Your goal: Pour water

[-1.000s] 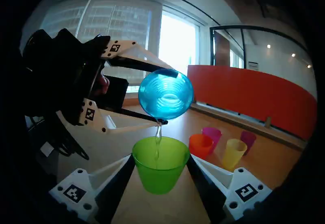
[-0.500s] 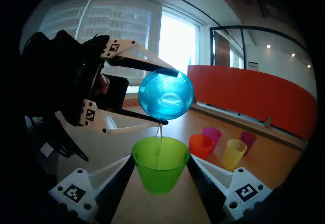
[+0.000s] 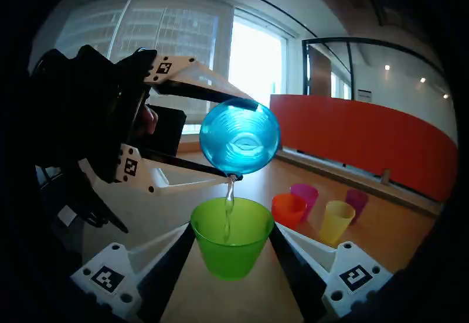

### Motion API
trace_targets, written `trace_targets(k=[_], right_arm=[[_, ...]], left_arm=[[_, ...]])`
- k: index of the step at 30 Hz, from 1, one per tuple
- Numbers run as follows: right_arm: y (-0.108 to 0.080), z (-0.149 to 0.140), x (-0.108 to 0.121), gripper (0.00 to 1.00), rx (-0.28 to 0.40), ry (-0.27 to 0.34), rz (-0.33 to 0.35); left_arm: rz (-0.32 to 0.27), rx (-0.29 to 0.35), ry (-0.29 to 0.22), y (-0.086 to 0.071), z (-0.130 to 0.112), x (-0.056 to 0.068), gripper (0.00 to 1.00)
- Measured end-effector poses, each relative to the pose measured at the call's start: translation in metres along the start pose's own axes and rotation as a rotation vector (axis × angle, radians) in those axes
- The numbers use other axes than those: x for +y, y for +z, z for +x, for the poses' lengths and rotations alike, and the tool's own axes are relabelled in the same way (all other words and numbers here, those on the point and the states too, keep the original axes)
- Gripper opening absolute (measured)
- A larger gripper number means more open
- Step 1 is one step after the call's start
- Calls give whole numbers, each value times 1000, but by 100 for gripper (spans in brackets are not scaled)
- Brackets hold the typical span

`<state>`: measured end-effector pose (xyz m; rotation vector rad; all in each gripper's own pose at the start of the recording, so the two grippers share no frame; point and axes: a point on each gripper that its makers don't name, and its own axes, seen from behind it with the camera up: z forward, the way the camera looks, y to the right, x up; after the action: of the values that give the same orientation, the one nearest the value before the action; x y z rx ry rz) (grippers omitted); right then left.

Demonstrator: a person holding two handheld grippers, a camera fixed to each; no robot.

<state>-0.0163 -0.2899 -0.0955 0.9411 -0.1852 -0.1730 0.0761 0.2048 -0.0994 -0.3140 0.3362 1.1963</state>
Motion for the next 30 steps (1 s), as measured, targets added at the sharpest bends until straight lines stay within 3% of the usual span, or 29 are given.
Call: trace_targets(k=[30], right_arm=[[-2,3,2,93,7,-6,-5]], left_arm=[[11,7,60,5,7,-6,87]])
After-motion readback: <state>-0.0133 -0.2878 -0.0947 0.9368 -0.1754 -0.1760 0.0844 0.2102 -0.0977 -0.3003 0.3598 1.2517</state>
